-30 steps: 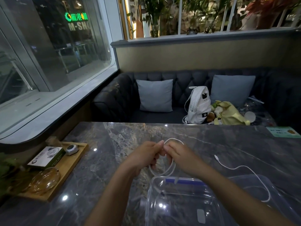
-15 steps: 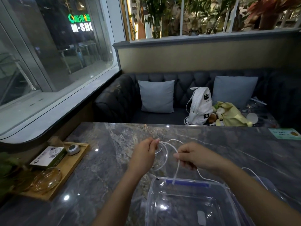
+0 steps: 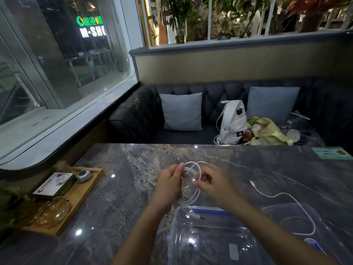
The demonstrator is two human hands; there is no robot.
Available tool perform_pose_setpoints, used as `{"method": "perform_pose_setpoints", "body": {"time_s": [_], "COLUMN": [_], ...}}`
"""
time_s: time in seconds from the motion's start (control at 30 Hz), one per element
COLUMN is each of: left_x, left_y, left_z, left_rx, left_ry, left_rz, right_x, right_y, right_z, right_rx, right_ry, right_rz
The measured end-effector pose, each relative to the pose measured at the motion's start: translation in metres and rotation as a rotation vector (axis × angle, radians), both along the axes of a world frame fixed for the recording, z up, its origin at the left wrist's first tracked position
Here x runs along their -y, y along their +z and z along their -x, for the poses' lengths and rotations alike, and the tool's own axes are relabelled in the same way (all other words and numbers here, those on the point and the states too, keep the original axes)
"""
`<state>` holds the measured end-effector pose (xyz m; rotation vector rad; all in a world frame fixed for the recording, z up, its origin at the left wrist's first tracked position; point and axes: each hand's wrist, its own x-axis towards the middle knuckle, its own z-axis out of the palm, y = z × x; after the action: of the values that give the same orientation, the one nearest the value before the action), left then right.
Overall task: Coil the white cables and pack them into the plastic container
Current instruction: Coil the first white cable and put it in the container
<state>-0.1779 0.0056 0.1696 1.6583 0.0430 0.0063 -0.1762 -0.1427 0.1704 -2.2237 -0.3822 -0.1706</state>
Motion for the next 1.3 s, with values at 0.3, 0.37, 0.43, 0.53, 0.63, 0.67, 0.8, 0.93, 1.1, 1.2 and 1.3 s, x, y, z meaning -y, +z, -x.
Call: {"method": "perform_pose_setpoints", "body": {"time_s": [0.3, 0.37, 0.43, 0.53, 0.63, 0.67, 0.8, 0.93, 1.1, 1.2, 1.3], "left_x": [0.010, 0.008, 0.005, -0.003, -0.007, -0.006, -0.001, 0.007, 0.012, 0.009, 0.005], "left_y": [0.014, 0.014, 0.012, 0.011, 0.011, 0.011, 0.011, 0.009, 0.009, 0.011, 0.014], "left_z": [0.006, 0.005, 0.004, 0.003, 0.004, 0.004, 0.006, 0.010, 0.011, 0.010, 0.009], "left_rx": [-0.091, -0.092, -0.092, -0.096, -0.118, -0.120, -0.096, -0.045, 0.005, 0.035, 0.071], "left_ry": [-0.190, -0.183, -0.170, -0.137, -0.138, -0.140, -0.127, -0.143, -0.116, -0.148, -0.160], "left_rz": [0.208, 0.187, 0.159, 0.137, 0.121, 0.108, 0.020, -0.117, -0.165, -0.182, -0.269], "right_x": [0.004, 0.007, 0.012, 0.026, 0.039, 0.042, 0.043, 0.039, 0.033, 0.033, 0.035], "right_y": [-0.004, -0.004, -0.003, -0.004, -0.003, -0.002, 0.001, 0.005, 0.009, 0.009, 0.008], "right_z": [0.002, 0.005, 0.004, -0.001, -0.009, -0.011, -0.010, 0.003, 0.005, 0.003, 0.002], "right_rx": [-0.378, -0.385, -0.365, -0.334, -0.236, -0.216, -0.277, -0.539, -0.544, -0.547, -0.532], "right_ry": [0.335, 0.334, 0.349, 0.298, 0.206, 0.172, 0.191, 0.377, 0.469, 0.450, 0.400], "right_rz": [-0.602, -0.581, -0.488, -0.404, -0.368, -0.382, -0.351, -0.386, -0.445, -0.477, -0.453]}}
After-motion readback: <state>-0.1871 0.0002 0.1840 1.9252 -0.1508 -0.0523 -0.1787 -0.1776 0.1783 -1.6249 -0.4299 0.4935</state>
